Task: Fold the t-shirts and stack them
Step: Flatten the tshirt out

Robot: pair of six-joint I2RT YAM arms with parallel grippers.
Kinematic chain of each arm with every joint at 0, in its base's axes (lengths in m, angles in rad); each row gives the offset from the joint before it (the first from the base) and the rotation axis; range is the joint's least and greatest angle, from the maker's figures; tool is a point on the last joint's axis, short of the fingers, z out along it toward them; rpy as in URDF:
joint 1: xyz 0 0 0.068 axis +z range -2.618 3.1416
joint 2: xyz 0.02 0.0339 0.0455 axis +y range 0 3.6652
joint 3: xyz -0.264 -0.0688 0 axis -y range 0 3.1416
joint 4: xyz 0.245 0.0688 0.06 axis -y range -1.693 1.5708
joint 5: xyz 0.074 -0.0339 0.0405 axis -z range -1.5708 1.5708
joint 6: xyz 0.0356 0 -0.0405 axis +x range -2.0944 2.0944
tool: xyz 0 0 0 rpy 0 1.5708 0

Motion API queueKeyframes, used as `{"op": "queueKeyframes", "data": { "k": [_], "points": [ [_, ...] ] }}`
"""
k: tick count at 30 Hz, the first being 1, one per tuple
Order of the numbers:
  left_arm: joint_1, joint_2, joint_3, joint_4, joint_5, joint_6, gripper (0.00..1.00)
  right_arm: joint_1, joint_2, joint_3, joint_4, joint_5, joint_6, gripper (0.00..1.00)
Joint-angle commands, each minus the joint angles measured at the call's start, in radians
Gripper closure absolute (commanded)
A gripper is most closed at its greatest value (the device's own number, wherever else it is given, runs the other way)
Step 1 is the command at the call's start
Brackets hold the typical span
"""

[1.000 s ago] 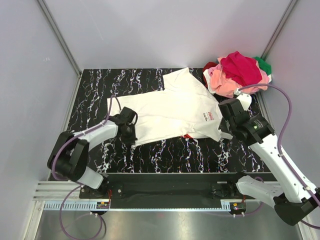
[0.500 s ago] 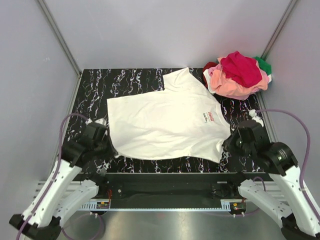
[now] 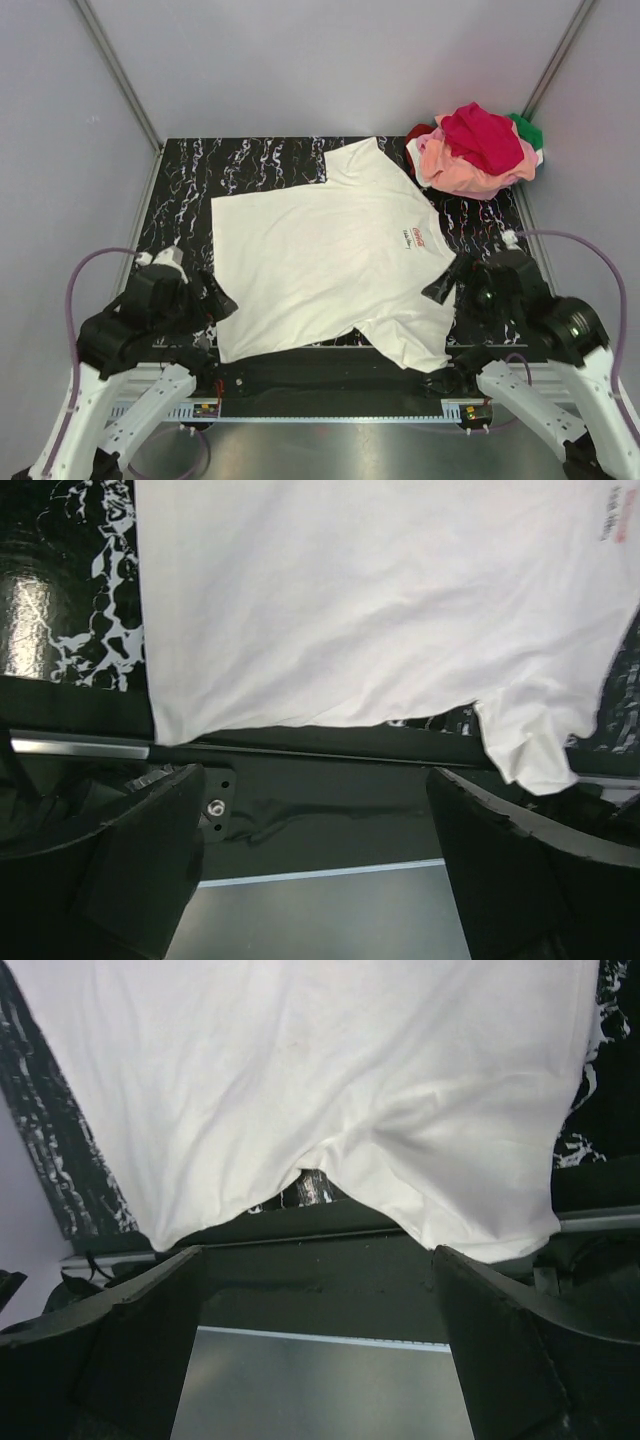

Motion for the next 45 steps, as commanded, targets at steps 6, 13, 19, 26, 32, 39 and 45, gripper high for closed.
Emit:
{"op": "queueKeyframes", "data": {
  "k": [6,13,19,26,32,39,45],
  "points": [
    [0.028,0.555,0.096,0.352,-0.01,0.23,0.01,-0.021,0.609,0.195,0.381,0.115,-0.256,0.0],
    [0.234,1.089,0.248,0.599,0.085,0.331,0.05,-0.141,1.163,0.504,0.453,0.027,-0.384,0.0],
    [0.297,1.42,0.423,0.62,0.086,0.357,0.07,-0.182,1.544,0.808,0.39,-0.001,-0.453,0.01],
    [0.352,1.668,0.659,0.57,0.082,0.385,0.09,-0.227,1.843,1.16,0.326,-0.036,-0.49,0.01],
    [0.415,1.897,0.97,0.435,0.091,0.44,0.18,-0.294,2.1,1.456,0.289,-0.165,-0.49,0.01],
    [0.493,2.171,1.527,0.297,0.128,0.478,0.13,-0.333,2.19,1.557,0.477,-0.332,-0.469,0.0],
    [0.483,1.89,1.315,0.405,0.141,0.501,0.01,-0.333,2.095,1.583,0.553,-0.415,-0.521,0.0]
  ]
}}
